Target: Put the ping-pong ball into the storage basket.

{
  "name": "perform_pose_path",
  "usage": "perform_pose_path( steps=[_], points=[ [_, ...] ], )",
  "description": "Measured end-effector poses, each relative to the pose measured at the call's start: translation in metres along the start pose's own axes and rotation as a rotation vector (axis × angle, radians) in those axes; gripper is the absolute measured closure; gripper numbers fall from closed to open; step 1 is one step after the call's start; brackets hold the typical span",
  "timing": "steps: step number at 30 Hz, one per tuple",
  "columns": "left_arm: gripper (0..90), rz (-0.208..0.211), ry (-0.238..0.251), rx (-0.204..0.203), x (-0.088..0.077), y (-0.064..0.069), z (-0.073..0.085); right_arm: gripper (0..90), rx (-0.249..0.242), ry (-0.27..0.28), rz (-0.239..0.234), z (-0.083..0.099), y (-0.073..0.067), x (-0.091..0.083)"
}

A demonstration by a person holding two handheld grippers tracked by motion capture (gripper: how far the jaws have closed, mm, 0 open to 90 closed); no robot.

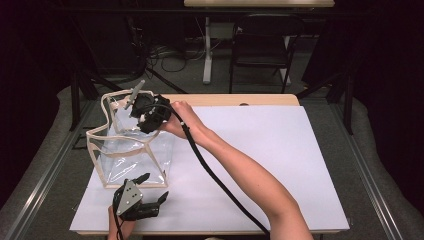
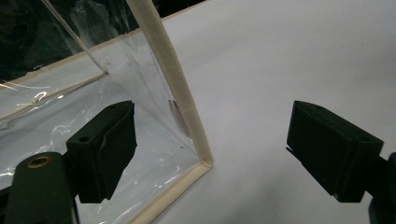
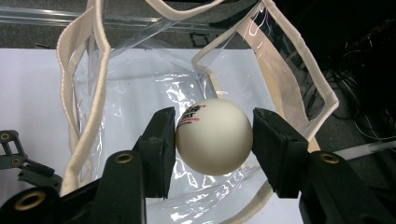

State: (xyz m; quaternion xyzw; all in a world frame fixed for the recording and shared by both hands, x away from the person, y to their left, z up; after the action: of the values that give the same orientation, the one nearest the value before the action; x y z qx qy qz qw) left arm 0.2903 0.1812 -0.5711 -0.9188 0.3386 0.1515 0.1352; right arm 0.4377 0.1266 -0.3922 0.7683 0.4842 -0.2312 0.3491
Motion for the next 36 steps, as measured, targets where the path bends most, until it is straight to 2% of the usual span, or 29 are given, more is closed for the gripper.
perform_pose_path(
  steps=[28,31,36],
  points=[
    [16.0,0.000,0.001,0.000,-0.0002,0.0004,-0.0002,49.9,0.003,-0.043,-0.034,0.0065,-0.0030,0.0077],
    [16.1,0.000,0.000,0.001,-0.0003,0.0003,-0.0001,46.2,0.010,-0.035,-0.039,0.0070,-0.0027,0.0074],
    [16.0,0.001,0.000,0.001,-0.0003,0.0004,-0.0001,33.2,0.046,-0.015,-0.037,0.0074,-0.0009,0.0045]
  ],
)
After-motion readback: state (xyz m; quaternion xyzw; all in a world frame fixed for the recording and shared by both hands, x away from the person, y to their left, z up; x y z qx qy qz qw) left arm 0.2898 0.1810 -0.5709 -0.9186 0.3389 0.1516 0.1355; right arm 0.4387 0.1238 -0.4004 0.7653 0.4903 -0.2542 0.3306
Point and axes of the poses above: each handheld gripper's, and its own axes: x roughly forward along the jaws, z roughly out of its underside, y roughly to its right, the point moved 6 cm from there along x, roughly forward along the jaws, and after that the axes turned 1 degree about y, right-handed, at the moved point
